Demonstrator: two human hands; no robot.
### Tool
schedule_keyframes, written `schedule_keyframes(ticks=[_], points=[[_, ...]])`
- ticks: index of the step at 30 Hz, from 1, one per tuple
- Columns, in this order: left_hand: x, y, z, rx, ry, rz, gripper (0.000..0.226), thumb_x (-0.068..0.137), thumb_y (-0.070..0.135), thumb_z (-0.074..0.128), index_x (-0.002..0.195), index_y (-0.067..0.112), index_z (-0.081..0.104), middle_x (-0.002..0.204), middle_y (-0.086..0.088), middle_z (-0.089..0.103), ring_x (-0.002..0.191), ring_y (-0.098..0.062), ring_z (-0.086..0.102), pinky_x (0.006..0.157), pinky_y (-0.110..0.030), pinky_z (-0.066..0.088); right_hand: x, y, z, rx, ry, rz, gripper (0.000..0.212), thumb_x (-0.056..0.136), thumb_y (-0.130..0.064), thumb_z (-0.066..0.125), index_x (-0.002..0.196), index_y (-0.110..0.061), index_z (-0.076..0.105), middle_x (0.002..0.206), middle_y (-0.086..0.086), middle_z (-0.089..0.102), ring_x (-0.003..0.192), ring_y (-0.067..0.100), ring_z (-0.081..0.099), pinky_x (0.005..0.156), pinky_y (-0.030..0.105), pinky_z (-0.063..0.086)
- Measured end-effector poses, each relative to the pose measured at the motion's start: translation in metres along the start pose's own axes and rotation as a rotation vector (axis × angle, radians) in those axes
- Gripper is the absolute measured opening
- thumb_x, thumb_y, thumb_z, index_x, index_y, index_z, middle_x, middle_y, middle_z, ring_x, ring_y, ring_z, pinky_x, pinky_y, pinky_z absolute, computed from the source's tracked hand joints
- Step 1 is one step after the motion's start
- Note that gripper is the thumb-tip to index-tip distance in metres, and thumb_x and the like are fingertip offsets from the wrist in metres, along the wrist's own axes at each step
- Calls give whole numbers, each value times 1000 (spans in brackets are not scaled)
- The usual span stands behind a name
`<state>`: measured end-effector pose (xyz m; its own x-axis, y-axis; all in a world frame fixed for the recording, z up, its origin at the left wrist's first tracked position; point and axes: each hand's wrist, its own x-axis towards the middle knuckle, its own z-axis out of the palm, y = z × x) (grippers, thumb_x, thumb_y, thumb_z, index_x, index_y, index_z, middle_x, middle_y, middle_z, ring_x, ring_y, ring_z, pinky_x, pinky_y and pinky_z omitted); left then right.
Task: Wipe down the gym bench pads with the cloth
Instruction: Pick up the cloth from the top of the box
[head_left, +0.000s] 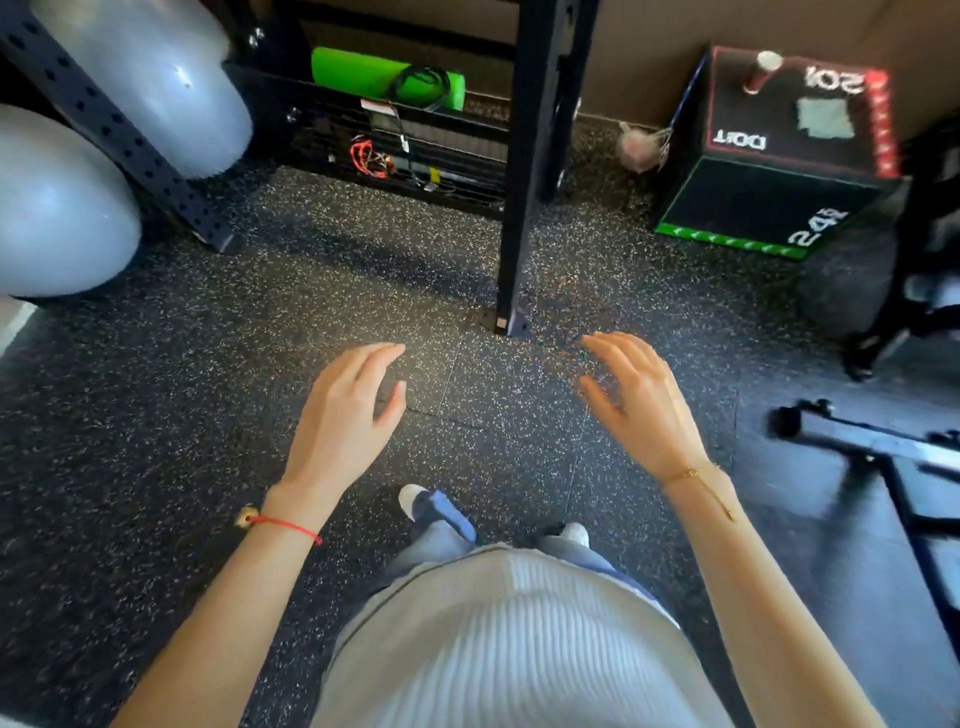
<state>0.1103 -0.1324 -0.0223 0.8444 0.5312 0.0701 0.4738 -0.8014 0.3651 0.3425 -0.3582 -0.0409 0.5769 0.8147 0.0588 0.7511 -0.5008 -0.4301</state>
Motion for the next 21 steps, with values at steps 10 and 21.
schedule_keyframes(ticks=[10, 21], points=[[-18, 167, 68, -88, -96, 143, 40, 95, 21, 55, 133, 11, 55, 132, -3, 58, 122, -18, 52, 107, -32, 39, -153, 120, -61, -23, 46, 199, 44, 96, -27, 58, 136, -11, 51, 135, 4, 57, 128, 26, 48, 107, 46, 40], [21, 266, 111, -78, -207, 283, 39, 96, 22, 54, 134, 15, 54, 135, 1, 57, 125, -16, 51, 106, -24, 31, -210, 195, -97, -9, 140, 417, 45, 97, -29, 57, 138, -14, 51, 137, 1, 56, 131, 20, 45, 111, 38, 36]])
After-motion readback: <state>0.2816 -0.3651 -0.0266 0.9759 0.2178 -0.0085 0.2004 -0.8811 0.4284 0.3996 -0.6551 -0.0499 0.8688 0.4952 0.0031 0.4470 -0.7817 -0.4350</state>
